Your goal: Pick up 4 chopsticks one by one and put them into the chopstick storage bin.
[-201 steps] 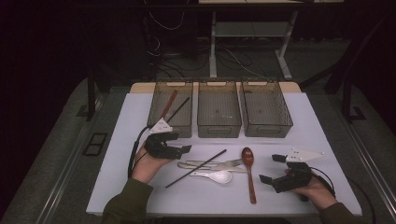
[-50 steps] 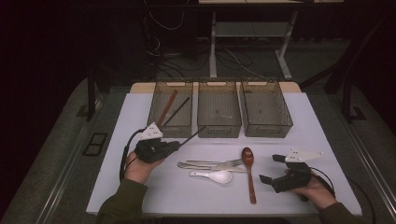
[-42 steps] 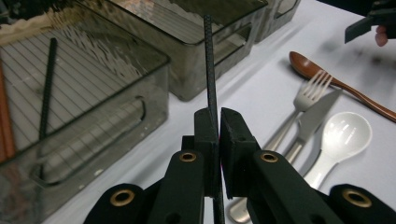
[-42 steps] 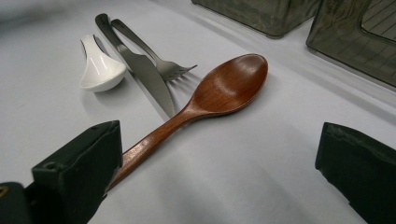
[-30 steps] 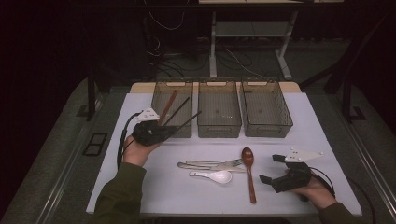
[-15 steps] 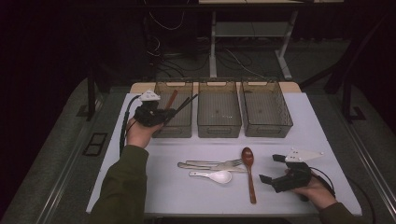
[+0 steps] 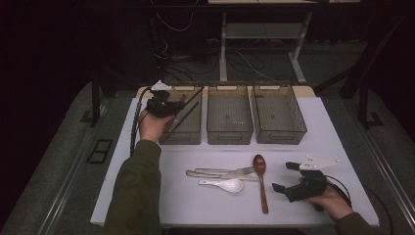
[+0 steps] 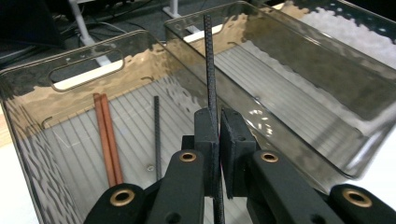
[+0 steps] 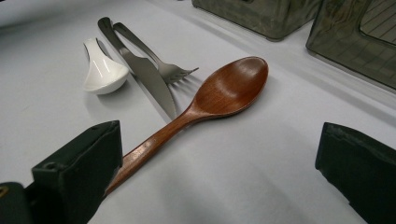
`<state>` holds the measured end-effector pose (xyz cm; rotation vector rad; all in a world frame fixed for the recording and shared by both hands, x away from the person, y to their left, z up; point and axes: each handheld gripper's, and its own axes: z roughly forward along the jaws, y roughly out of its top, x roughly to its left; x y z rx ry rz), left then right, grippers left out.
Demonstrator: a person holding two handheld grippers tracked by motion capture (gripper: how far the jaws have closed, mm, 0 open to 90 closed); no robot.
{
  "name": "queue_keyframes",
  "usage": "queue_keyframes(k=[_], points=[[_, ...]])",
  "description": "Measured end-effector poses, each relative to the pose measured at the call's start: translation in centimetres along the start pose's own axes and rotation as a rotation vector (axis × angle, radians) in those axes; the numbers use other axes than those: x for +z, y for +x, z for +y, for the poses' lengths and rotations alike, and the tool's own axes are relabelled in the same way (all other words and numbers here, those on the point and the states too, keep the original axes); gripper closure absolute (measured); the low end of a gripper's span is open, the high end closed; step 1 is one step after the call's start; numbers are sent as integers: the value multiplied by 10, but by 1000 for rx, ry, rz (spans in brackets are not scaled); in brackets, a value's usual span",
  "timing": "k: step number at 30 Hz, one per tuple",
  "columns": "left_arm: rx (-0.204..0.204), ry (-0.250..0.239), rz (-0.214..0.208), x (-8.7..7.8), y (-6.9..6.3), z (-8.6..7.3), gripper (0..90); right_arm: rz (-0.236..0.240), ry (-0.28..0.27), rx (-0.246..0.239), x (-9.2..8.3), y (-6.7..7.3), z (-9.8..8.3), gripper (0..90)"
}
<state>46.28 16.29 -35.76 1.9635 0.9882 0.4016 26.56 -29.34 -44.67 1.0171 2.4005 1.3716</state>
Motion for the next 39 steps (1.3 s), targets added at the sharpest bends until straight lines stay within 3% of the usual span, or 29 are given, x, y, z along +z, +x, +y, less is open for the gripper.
queue_keyframes(k=[11, 28, 39], points=[[-43, 34, 63, 23, 17, -10, 850, 3, -3, -1, -1, 0, 0, 7], [-85, 37, 89, 24, 32, -8, 847, 4, -3, -1, -1, 0, 0, 7], [-83, 44, 95, 24, 33, -9, 809, 5, -2, -2, -1, 0, 0, 7]])
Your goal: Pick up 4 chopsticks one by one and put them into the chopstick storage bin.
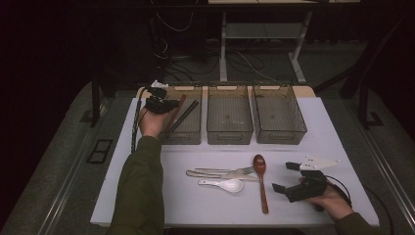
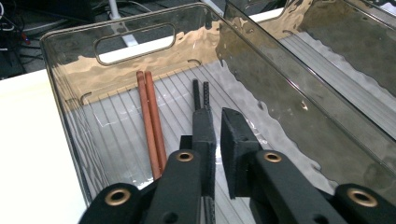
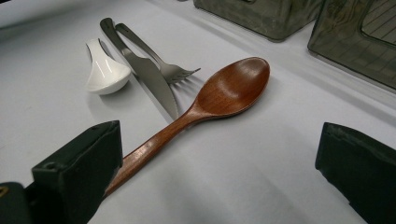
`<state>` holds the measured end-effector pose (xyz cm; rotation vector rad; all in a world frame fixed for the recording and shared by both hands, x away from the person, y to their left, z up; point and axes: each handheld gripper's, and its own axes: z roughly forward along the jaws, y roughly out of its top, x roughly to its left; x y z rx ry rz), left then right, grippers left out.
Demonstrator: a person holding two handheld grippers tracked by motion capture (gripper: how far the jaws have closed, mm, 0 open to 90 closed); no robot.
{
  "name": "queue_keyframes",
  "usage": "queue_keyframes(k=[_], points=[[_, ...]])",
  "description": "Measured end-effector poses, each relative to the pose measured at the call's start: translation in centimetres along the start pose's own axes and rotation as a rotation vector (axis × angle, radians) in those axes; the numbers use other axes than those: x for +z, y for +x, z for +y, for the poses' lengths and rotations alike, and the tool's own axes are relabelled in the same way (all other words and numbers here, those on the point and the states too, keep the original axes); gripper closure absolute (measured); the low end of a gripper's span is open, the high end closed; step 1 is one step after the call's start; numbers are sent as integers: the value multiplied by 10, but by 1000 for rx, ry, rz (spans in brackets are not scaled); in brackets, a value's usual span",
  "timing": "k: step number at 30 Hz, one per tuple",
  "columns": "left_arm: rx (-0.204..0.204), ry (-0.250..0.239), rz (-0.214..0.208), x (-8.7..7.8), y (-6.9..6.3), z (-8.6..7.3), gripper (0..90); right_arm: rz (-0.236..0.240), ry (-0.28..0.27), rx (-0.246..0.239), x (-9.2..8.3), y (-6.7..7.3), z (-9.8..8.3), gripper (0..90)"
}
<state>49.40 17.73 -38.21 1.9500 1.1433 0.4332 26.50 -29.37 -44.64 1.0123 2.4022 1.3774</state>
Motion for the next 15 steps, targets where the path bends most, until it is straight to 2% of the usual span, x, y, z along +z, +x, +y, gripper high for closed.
queue_keyframes(k=[5, 9, 15], points=[[0, 3, -14, -1, -2, 0, 770, 1, 1, 2, 0, 0, 0, 7], [16, 14, -37, -2, -7, 1, 685, 1, 0, 2, 0, 0, 0, 7], [67, 18, -106, -10, -20, 5, 564, 1, -1, 2, 0, 0, 0, 7]])
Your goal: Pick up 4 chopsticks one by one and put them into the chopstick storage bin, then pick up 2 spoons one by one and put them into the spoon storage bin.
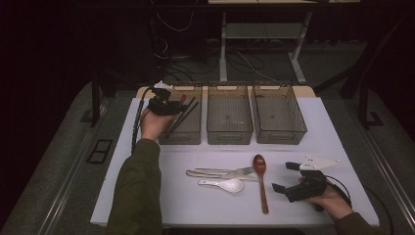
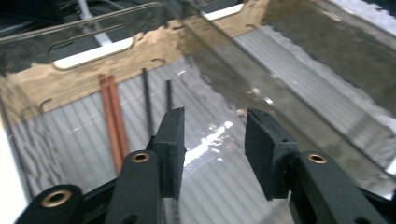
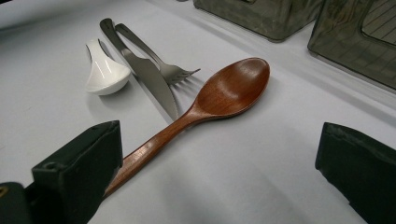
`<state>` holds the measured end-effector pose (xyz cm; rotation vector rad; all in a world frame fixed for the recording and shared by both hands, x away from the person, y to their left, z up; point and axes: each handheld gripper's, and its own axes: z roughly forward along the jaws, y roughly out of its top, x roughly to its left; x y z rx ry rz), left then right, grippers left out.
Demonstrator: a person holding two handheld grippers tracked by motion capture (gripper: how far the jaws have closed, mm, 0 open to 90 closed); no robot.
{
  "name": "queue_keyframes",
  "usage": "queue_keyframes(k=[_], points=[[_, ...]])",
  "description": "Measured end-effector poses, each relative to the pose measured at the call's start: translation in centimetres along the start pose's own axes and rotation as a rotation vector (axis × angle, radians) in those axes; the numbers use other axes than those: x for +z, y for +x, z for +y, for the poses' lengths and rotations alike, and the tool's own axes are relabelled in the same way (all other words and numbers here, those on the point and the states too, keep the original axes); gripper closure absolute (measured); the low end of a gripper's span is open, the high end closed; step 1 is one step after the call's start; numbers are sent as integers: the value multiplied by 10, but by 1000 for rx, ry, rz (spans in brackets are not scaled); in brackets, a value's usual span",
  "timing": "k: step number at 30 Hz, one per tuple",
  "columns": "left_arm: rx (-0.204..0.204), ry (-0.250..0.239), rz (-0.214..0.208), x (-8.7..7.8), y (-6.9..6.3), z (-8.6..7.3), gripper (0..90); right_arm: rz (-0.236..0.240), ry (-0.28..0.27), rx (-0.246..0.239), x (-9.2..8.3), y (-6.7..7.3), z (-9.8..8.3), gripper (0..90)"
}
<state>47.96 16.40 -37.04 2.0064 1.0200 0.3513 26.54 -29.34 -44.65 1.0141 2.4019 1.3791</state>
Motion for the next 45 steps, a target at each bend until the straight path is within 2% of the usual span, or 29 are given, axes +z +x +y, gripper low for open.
queue_keyframes(k=[6, 14, 23, 37, 45], points=[[12, -32, -70, -10, -17, -3, 458, 1, 1, -1, 1, 0, 0, 7], [50, -41, -124, -24, -42, -19, 368, 0, 1, -3, 0, 1, 0, 7], [92, -37, -155, -35, -68, -41, 296, -1, 2, -3, 1, 0, 0, 7], [95, -53, -196, -47, -96, -69, 203, -3, -1, -4, 1, 1, 0, 7], [105, -61, -212, -52, -111, -87, 188, -1, -2, -6, 1, 1, 0, 7]])
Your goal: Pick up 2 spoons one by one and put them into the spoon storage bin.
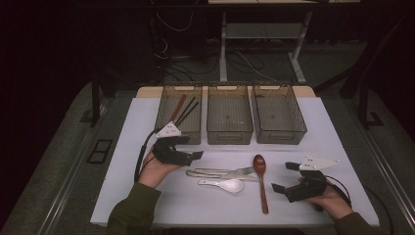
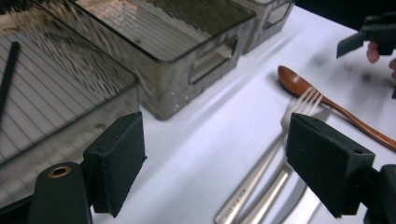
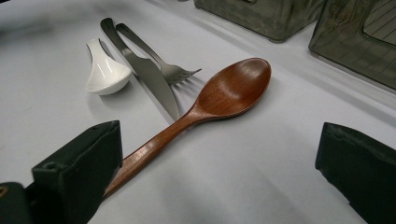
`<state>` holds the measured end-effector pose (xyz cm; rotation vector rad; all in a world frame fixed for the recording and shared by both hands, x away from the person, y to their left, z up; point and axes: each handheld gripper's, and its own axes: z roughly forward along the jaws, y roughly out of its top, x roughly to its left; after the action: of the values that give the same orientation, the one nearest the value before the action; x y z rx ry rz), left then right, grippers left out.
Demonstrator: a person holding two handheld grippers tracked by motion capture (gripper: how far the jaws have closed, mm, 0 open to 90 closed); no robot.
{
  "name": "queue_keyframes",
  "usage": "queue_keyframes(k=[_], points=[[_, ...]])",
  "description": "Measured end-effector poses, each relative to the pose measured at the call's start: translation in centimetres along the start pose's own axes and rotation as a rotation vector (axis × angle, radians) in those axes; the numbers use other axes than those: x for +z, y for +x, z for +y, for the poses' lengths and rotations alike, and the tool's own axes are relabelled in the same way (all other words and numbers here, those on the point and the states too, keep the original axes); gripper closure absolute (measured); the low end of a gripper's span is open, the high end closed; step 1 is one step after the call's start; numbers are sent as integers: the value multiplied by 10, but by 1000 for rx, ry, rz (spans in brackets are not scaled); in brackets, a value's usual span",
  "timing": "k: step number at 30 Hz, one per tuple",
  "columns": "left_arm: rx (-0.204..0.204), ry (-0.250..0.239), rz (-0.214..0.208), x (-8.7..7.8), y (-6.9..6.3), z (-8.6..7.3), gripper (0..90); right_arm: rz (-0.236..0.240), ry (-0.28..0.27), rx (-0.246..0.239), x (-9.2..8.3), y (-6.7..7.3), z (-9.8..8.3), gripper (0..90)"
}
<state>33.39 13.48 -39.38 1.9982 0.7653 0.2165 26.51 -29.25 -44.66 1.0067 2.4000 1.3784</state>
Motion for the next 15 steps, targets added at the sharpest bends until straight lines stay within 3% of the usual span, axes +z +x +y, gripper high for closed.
queue_keyframes(k=[12, 15], points=[[25, 9, -25, -7, -21, -33, 137, 18, 21, 17, 0, -1, 2, 7], [36, 0, -31, -8, -24, -43, 130, 11, 30, 3, -2, 1, 7, 7]])
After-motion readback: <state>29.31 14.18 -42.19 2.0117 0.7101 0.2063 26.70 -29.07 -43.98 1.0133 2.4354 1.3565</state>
